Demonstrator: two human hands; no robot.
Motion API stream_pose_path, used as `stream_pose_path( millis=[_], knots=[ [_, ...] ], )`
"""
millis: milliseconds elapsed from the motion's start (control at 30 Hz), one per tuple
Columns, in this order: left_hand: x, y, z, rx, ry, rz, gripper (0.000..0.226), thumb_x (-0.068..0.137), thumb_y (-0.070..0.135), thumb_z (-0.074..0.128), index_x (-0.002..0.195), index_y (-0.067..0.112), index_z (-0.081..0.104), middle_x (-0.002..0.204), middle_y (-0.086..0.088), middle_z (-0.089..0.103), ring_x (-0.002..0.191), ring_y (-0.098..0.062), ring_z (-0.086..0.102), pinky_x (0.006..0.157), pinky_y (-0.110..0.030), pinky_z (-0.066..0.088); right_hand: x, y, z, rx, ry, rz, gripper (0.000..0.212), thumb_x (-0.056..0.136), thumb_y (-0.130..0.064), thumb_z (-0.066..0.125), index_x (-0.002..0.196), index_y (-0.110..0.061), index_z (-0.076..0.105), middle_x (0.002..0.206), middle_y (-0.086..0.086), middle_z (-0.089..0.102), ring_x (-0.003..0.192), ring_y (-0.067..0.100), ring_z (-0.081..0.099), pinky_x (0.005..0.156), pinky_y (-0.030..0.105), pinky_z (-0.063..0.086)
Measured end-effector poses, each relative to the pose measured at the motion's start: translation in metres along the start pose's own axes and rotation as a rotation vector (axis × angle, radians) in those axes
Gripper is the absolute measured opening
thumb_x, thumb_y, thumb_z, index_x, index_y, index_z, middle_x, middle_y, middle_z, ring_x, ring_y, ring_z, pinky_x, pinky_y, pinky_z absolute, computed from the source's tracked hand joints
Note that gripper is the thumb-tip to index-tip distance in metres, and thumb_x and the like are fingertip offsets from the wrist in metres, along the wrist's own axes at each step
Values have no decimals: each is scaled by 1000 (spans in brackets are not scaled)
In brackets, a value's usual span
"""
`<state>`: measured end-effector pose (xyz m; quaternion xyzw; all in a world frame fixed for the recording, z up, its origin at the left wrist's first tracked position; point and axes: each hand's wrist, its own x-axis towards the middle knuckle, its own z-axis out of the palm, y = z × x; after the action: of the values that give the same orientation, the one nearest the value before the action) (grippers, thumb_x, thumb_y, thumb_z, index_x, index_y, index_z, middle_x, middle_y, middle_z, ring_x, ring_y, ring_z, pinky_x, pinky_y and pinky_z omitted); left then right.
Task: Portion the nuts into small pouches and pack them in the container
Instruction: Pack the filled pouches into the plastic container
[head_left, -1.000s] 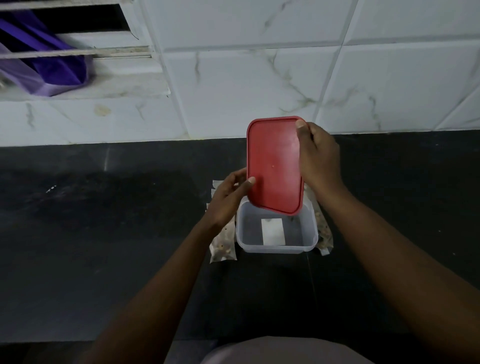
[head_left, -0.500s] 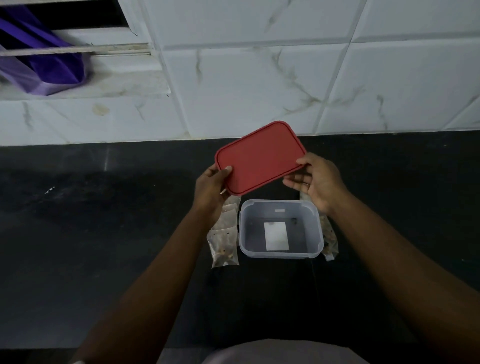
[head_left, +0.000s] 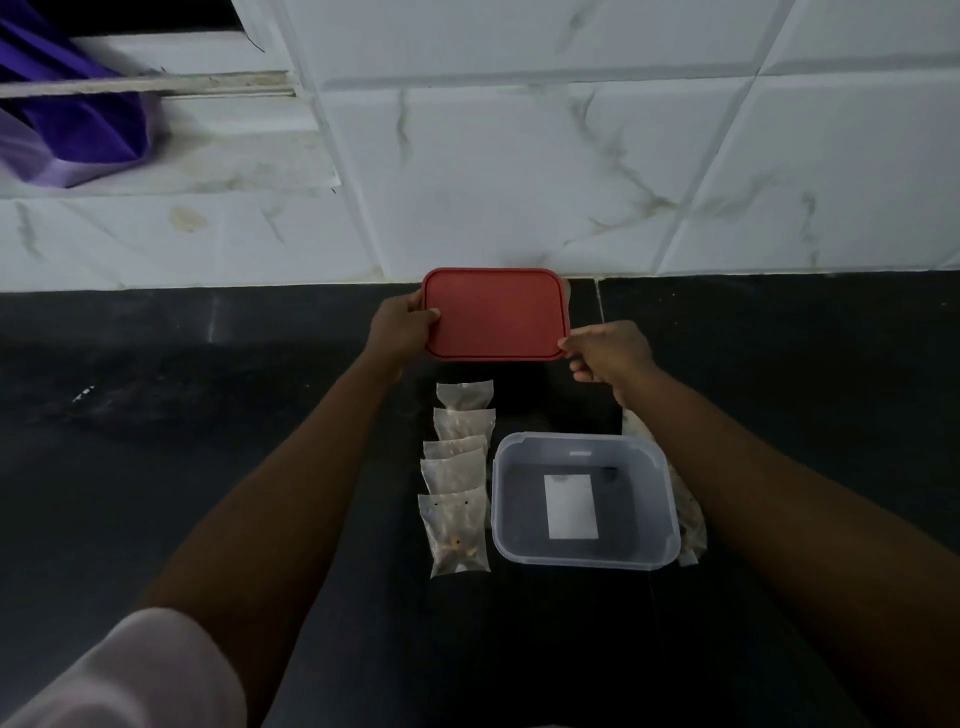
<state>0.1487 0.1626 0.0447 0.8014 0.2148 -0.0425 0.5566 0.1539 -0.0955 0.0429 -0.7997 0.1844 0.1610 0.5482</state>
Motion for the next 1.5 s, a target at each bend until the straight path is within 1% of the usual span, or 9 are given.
stream_pose_path(
  millis=[167, 367, 500, 667, 933, 1133, 1233, 1333, 1500],
  knots=[
    [21, -12, 2, 93, 196, 20, 33, 91, 11, 75, 124, 10, 73, 109, -6, 75, 92, -14, 69, 95, -33, 58, 26, 1, 19, -35, 14, 4, 17, 86, -10, 81, 100, -6, 73, 85, 9, 74, 70, 13, 70, 56, 20, 57],
    [37, -34, 7, 125, 207, -30, 30, 89, 11, 78, 119, 10, 75, 93, -1, 73, 74, -2, 63, 86, -20, 56, 50, 11, 36, -111, 30, 27, 13, 84, -9, 82, 94, -3, 76, 81, 12, 74, 64, 15, 70, 51, 20, 57],
    [42, -39, 8, 145, 182, -71, 36, 87, 3, 77, 123, 6, 72, 106, -4, 73, 92, -9, 66, 94, -24, 54, 58, 15, 42, -131, 43, 32, 10, 83, -10, 83, 87, -4, 77, 80, 14, 75, 68, 19, 73, 60, 27, 62],
    [39, -44, 10, 210, 156, -93, 40, 87, -5, 74, 125, 6, 71, 118, -8, 73, 93, -8, 64, 86, -15, 48, 59, 23, 41, -175, 34, 28, 13, 84, -12, 83, 90, -2, 78, 81, 15, 76, 66, 20, 72, 64, 31, 64],
    [17, -38, 5, 191, 155, -49, 41, 86, 2, 77, 126, 7, 69, 111, -4, 73, 85, -5, 64, 82, -14, 50, 36, 10, 31, -170, 60, -30, 17, 84, -14, 84, 97, -7, 76, 85, 11, 74, 64, 14, 70, 51, 20, 57],
    [-19, -32, -4, 181, 148, 18, 29, 88, 9, 78, 117, 8, 73, 104, -5, 74, 84, -8, 66, 90, -27, 57, 3, 1, 28, -305, -11, -177, 7, 85, -29, 80, 80, -31, 76, 89, -2, 76, 87, 17, 71, 85, 44, 62],
    [-40, -35, -8, 205, 103, 37, 19, 91, 17, 75, 110, 12, 73, 102, -1, 72, 85, -8, 67, 93, -35, 59, -21, -1, 30, -369, -82, -277, 4, 85, -35, 79, 81, -34, 78, 90, -12, 75, 91, 11, 70, 90, 44, 60],
    [-68, -38, -12, 272, 52, 71, 3, 94, 20, 72, 96, 18, 71, 93, 5, 70, 79, -3, 64, 87, -30, 58, -50, -1, 34, -451, -127, -408, 5, 86, -35, 76, 88, -33, 79, 87, -18, 74, 86, 4, 69, 87, 39, 60],
    [-111, -49, -23, 400, -45, 131, 6, 89, 14, 75, 90, 16, 70, 85, 4, 69, 78, -3, 65, 69, -15, 50, -98, 10, 49, -649, -228, -688, 13, 84, -34, 77, 96, -29, 79, 93, -14, 76, 87, 2, 68, 95, 39, 53]
  ],
)
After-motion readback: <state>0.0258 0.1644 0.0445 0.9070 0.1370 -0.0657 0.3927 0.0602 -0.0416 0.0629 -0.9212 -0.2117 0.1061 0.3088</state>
